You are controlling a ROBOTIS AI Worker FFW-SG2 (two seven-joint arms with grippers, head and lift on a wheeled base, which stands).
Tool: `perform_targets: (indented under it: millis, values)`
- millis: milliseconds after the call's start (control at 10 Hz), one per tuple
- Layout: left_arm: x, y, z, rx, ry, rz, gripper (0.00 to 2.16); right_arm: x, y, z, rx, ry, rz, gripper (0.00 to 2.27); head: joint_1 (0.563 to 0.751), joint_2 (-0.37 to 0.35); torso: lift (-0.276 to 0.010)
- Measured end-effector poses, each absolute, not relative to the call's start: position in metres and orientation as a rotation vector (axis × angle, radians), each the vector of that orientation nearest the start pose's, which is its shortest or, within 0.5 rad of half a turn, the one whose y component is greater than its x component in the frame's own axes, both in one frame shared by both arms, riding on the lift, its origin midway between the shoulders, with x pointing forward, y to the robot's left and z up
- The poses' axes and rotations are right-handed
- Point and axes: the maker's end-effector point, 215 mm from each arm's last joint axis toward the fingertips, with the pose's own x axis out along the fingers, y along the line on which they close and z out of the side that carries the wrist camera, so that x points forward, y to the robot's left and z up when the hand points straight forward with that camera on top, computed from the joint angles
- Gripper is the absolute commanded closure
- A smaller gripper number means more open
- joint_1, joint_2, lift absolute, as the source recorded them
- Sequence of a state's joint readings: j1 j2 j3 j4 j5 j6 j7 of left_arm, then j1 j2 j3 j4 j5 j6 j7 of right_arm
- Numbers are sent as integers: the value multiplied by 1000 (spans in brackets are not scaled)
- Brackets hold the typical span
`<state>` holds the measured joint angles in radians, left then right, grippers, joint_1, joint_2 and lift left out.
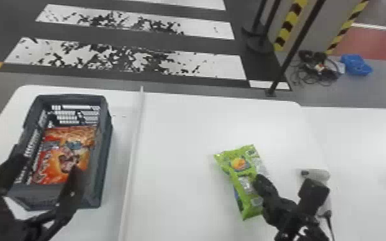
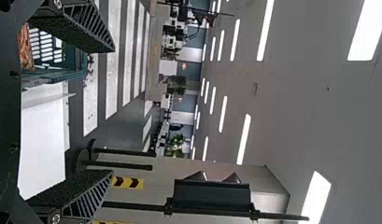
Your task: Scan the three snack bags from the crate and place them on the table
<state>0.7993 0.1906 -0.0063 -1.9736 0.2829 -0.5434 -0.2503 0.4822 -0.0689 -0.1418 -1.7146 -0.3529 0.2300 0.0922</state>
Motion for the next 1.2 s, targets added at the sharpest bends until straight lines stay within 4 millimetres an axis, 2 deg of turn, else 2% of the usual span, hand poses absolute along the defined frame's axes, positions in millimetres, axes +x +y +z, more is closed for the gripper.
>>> perform_targets:
  millis: [200, 500, 700, 900, 1200]
  values:
    - [325, 214, -320, -119, -166, -271, 70, 368, -278, -566, 293, 544, -49, 2219, 695, -110, -37]
    - [323, 214, -319, -122, -177, -274, 70, 342, -273, -576, 288, 580, -128, 2219, 695, -104, -37]
    - [322, 216, -317, -127, -197, -276, 70, 332, -279, -573, 265, 571, -205, 2219, 695, -113, -37]
    - [320, 218, -315, -130, -214, -274, 70, 330, -287, -569, 242, 563, -247, 2219, 695, -123, -37]
    - [318, 220, -312, -130, -231, -268, 70, 319, -297, -574, 233, 578, -289, 2219, 695, -143, -37]
